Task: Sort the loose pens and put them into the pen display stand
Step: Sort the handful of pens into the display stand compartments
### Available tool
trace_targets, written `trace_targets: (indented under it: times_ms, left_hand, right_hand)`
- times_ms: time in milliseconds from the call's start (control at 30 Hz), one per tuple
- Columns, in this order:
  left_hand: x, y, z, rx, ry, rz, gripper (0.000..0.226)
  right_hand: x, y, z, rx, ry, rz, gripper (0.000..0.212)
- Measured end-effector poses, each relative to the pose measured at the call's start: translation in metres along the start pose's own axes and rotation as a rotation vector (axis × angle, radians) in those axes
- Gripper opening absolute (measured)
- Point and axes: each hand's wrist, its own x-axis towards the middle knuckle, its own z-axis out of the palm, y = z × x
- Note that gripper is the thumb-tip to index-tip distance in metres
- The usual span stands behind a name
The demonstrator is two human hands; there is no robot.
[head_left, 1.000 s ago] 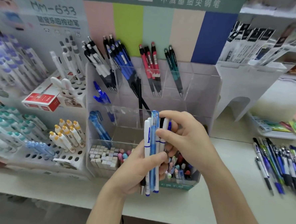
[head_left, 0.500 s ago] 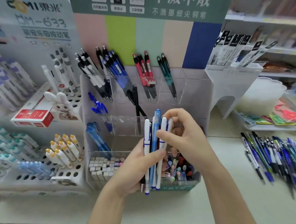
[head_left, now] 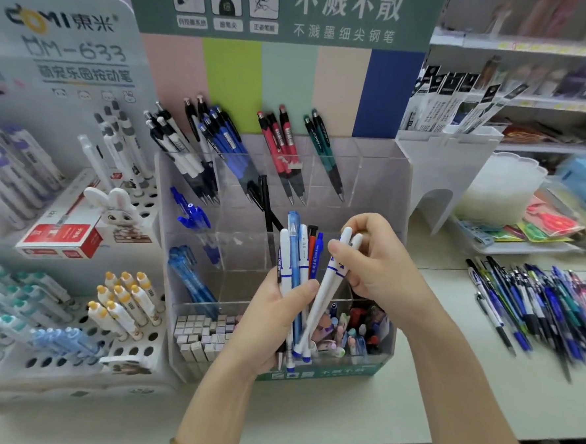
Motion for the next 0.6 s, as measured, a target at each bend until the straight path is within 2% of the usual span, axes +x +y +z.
trace_targets:
  times_ms: [100, 200, 300, 367, 533, 600]
  left_hand:
    - [0.002, 0.001, -0.005, 0.061, 0.089, 0.006, 0.016]
    - [0.002, 0.002, -0.013, 0.129, 0.145, 0.027, 0.012]
    - [0.001, 0.001, -0.019, 0.134, 0.152, 0.010, 0.010]
    - [0.000, 0.000, -0.021, 0.123, 0.147, 0.010, 0.008]
    - [-0.002, 0.003, -0.017, 0.063, 0.095, 0.036, 0.011]
    - [-0.002, 0.004, -0.016, 0.028, 0.075, 0.050, 0.015]
  right_hand:
    - [-0.001, -0.005, -0.005, 0.045, 0.033, -0.039, 0.012]
    - [0.001, -0.006, -0.015, 0.012, 0.245, -0.163, 0.017]
    - [0.002, -0.009, -0.017, -0.301, 0.456, -0.332, 0.022]
    - [0.003, -0.006, -0.004, -0.504, 0.422, -0.364, 0.023]
    - [0.009, 0.025, 0.032, -1.063, 0.271, -0.277, 0.018]
    - [0.007, 0.033, 0.038, -1.173, 0.193, -0.214, 0.019]
